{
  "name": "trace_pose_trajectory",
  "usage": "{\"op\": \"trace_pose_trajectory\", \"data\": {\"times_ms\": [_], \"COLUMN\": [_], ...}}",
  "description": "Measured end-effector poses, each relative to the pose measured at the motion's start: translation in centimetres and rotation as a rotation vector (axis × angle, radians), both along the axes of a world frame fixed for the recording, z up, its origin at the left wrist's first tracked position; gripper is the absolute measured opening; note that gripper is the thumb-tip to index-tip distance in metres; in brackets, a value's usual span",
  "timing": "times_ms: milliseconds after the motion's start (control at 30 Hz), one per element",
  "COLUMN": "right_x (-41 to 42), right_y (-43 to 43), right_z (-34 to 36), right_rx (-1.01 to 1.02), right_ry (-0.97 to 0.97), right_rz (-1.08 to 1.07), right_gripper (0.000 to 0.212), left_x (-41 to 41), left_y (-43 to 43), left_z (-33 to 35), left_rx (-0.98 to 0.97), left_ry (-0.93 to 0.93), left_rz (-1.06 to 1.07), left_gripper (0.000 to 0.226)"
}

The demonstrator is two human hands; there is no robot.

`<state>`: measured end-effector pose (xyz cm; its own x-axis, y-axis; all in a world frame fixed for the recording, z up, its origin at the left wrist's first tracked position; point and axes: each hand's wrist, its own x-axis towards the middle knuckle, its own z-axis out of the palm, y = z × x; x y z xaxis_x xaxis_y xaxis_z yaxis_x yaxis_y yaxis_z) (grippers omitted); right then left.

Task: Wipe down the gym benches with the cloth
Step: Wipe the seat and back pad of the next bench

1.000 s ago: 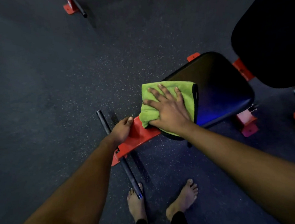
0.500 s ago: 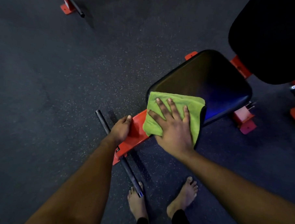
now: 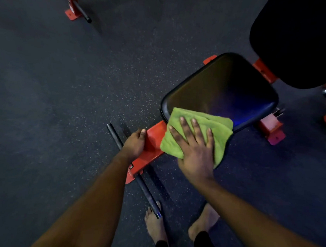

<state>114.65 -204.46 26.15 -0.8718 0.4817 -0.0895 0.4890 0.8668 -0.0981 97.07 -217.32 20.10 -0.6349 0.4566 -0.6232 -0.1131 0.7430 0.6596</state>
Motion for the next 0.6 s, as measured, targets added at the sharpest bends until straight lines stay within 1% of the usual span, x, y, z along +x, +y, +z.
{"op": "trace_pose_trajectory", "data": {"times_ms": [33, 133, 200, 300, 367, 467, 533, 600], "right_x": [0.0, -4.1, -7.7, -10.2, -10.0, -7.5, -5.2, -3.6], "right_y": [-0.1, 0.8, 2.7, 6.9, 11.0, 16.0, 16.6, 15.1], "right_z": [-0.1, 0.7, 1.0, 0.9, 0.9, 1.0, 0.8, 0.6], "right_rx": [-0.011, -0.074, -0.119, -0.139, -0.126, -0.127, -0.100, -0.049], "right_ry": [0.004, 0.041, 0.042, 0.034, 0.022, 0.025, 0.056, 0.091], "right_rz": [-0.031, -0.160, -0.206, -0.173, -0.192, -0.367, -0.462, -0.528], "right_gripper": [0.092, 0.076, 0.074, 0.069, 0.068, 0.068, 0.068, 0.067], "left_x": [0.1, 0.5, 1.0, 1.3, 1.3, 1.5, 1.7, 2.0], "left_y": [0.0, 0.3, 1.0, 2.9, 4.3, 5.7, 6.1, 6.4], "left_z": [0.2, 0.3, 0.7, 2.3, 3.0, 3.9, 4.6, 5.5], "left_rx": [-0.009, 0.010, 0.118, 0.281, 0.338, 0.314, 0.275, 0.249], "left_ry": [0.012, 0.070, 0.102, 0.097, 0.082, 0.047, 0.040, 0.043], "left_rz": [-0.008, -0.008, 0.051, 0.085, 0.085, 0.090, 0.064, 0.063], "left_gripper": [0.056, 0.054, 0.051, 0.054, 0.060, 0.074, 0.077, 0.076]}}
